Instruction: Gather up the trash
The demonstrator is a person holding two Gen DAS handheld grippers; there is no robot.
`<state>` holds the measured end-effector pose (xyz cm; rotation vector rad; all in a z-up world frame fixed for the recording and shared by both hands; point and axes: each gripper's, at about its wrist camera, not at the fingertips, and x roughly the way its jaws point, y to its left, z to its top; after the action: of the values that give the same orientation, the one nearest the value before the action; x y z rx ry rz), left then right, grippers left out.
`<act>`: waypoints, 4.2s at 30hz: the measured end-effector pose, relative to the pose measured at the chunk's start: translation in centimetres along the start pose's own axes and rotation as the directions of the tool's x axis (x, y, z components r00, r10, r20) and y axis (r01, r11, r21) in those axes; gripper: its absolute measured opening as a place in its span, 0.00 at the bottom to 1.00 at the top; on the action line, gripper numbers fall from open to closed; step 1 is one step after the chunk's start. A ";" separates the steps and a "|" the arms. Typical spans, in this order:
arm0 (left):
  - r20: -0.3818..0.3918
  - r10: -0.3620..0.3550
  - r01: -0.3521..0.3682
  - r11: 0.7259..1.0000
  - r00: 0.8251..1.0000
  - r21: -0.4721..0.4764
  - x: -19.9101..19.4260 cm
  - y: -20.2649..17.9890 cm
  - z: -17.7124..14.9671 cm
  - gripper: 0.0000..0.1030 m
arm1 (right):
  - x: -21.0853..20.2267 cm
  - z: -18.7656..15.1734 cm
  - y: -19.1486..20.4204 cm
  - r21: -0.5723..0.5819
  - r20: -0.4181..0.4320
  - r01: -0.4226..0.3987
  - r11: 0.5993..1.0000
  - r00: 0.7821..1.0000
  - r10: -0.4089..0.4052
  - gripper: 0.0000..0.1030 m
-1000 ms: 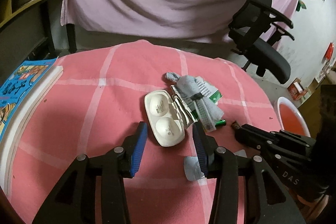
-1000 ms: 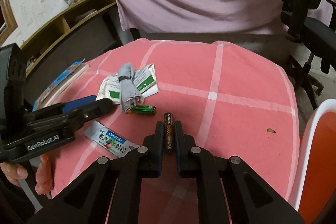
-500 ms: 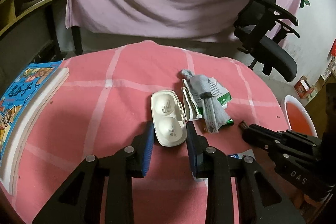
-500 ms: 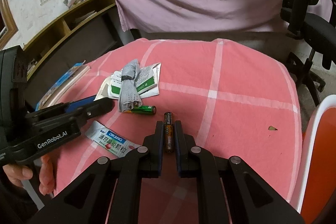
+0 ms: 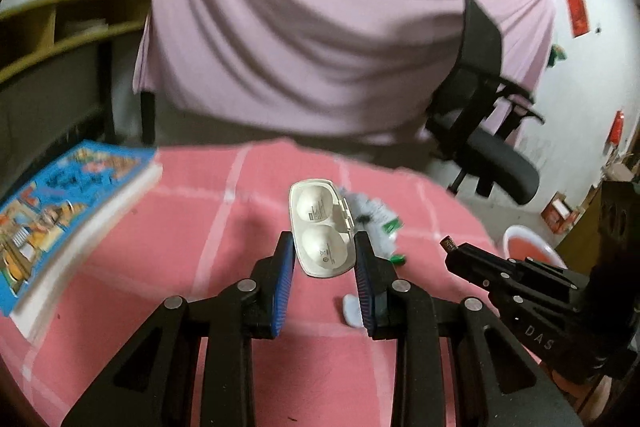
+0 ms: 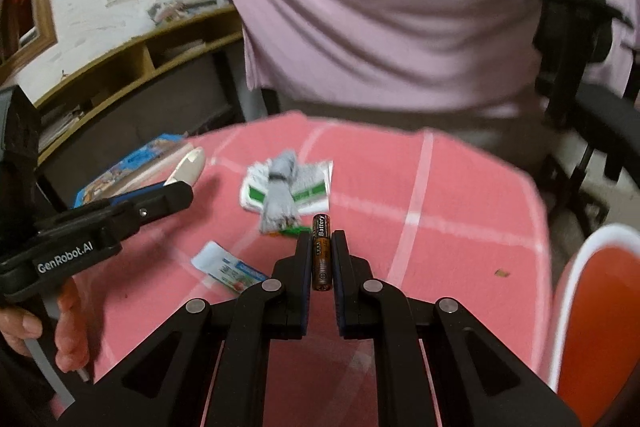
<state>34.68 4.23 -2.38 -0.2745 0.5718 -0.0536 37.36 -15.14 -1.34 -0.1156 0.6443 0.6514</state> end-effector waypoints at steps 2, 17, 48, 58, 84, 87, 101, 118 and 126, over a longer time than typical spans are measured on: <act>0.061 -0.005 0.004 1.000 0.998 0.019 -1.2 -0.4 -0.1 0.24 | -1.3 -0.1 0.2 -0.016 0.074 0.023 1.000 0.997 -0.022 0.07; 0.295 -0.016 -0.047 0.978 0.955 0.204 -5.2 -4.6 -2.0 0.23 | -7.7 -0.9 -0.2 0.025 0.419 0.082 0.996 0.904 -0.085 0.08; 0.074 -0.314 0.279 0.912 0.946 0.299 -0.9 -23.3 -2.8 0.23 | -17.8 -6.5 -13.7 0.406 0.384 0.256 0.877 0.823 -0.418 0.08; -0.184 -0.338 0.364 0.922 0.923 0.131 4.3 -27.1 -3.1 0.23 | -17.2 -8.7 -19.3 0.578 0.193 0.254 0.775 0.881 -0.433 0.09; 0.143 -0.086 0.071 0.991 0.986 0.110 -4.4 -14.8 1.7 0.76 | -15.2 -3.0 -12.3 0.475 0.349 0.144 0.868 0.875 -0.336 0.73; 0.256 -0.021 -0.003 0.996 0.966 0.093 -6.8 -11.9 1.6 0.97 | -14.5 -1.3 -10.4 0.423 0.388 0.111 0.899 0.875 -0.290 0.79; 0.427 0.121 -0.131 0.991 0.896 -0.007 -10.3 -1.5 0.2 0.98 | -11.4 0.7 -3.3 0.260 0.510 0.079 0.962 0.835 -0.206 1.00; 0.380 0.161 -0.192 0.980 0.911 0.045 -6.9 1.7 0.8 0.98 | -6.5 1.0 0.5 0.108 0.460 0.227 0.968 0.852 -0.251 1.00; 0.313 0.208 -0.235 0.971 0.927 0.049 -5.1 2.7 1.4 0.97 | -2.6 2.3 1.0 0.054 0.325 0.191 0.980 0.925 -0.198 0.92</act>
<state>31.08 7.75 0.67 -0.1287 0.2876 0.1814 36.37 -15.05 2.13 -0.0480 0.3112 0.4573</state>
